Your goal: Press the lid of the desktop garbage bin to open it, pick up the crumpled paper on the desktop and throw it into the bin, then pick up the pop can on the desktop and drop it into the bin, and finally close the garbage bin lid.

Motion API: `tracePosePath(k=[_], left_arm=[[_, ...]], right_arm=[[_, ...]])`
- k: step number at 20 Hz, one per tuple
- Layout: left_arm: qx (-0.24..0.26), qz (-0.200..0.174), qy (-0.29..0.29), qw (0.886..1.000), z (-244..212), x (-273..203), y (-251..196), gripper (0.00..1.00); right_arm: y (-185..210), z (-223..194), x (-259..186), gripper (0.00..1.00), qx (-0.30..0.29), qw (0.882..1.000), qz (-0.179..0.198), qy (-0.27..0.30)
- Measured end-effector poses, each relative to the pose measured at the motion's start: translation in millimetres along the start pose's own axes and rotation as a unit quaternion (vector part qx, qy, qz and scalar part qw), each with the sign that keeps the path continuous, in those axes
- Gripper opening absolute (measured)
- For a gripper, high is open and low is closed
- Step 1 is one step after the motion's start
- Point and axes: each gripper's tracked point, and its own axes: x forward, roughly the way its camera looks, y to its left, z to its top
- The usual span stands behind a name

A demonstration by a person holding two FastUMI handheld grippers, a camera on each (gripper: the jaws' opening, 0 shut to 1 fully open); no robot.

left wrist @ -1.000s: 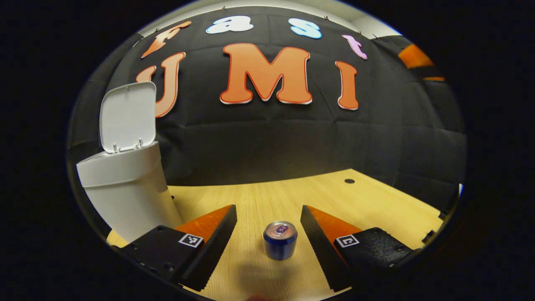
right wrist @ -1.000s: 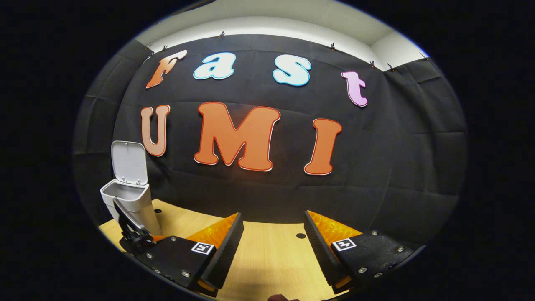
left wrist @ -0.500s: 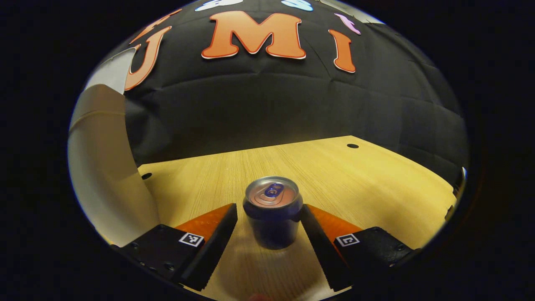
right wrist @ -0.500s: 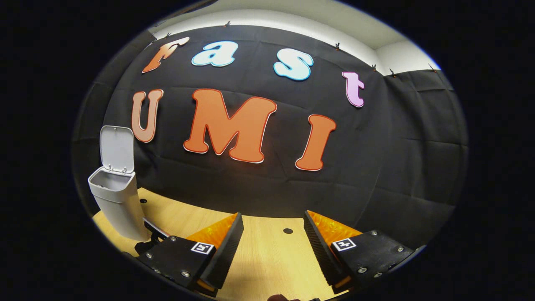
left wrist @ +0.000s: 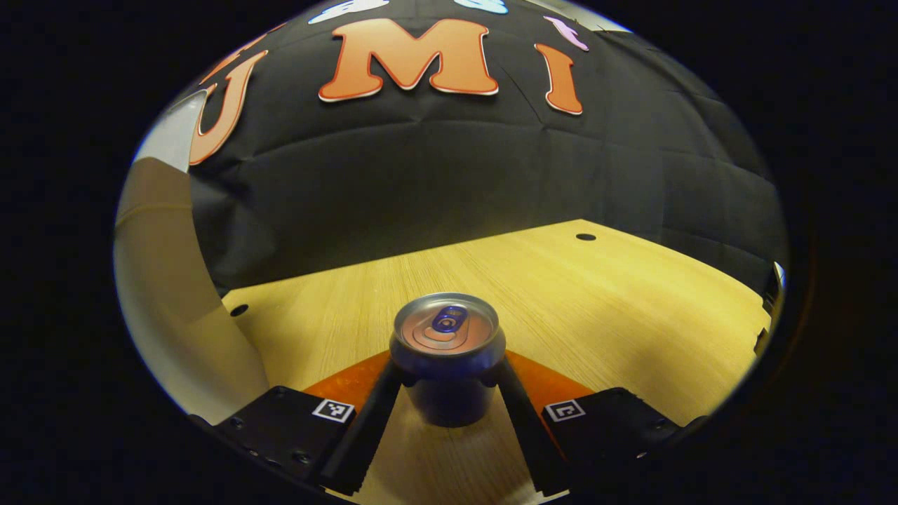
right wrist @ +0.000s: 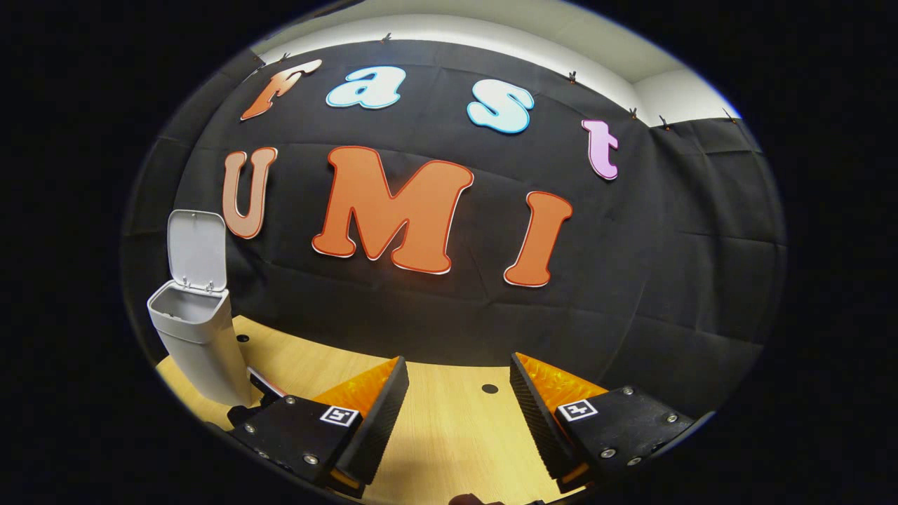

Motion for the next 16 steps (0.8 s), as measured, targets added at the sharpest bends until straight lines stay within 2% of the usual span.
tracePosePath(k=[4, 6, 12, 16], left_arm=[[-0.025, 0.012, -0.017, 0.999, 35.1, -26.8, 12.4, 0.82], [-0.039, 0.036, -0.054, 0.997, 68.8, -48.1, 26.2, 0.82], [-0.051, 0.100, -0.096, 0.989, 154.3, -111.1, 73.7, 0.81], [-0.058, 0.156, -0.121, 0.979, 213.1, -172.7, 103.7, 0.81]], right_arm=[[5.2, -0.9, 2.3, 0.87, 0.007, 1.000, 0.013, -0.006], [4.3, 1.7, 2.8, 0.87, 0.013, 1.000, 0.019, -0.011], [-2.0, 15.1, 7.5, 0.87, 0.032, 0.998, 0.043, -0.039], [-5.0, 18.9, 13.2, 0.87, 0.050, 0.996, 0.059, -0.054]])
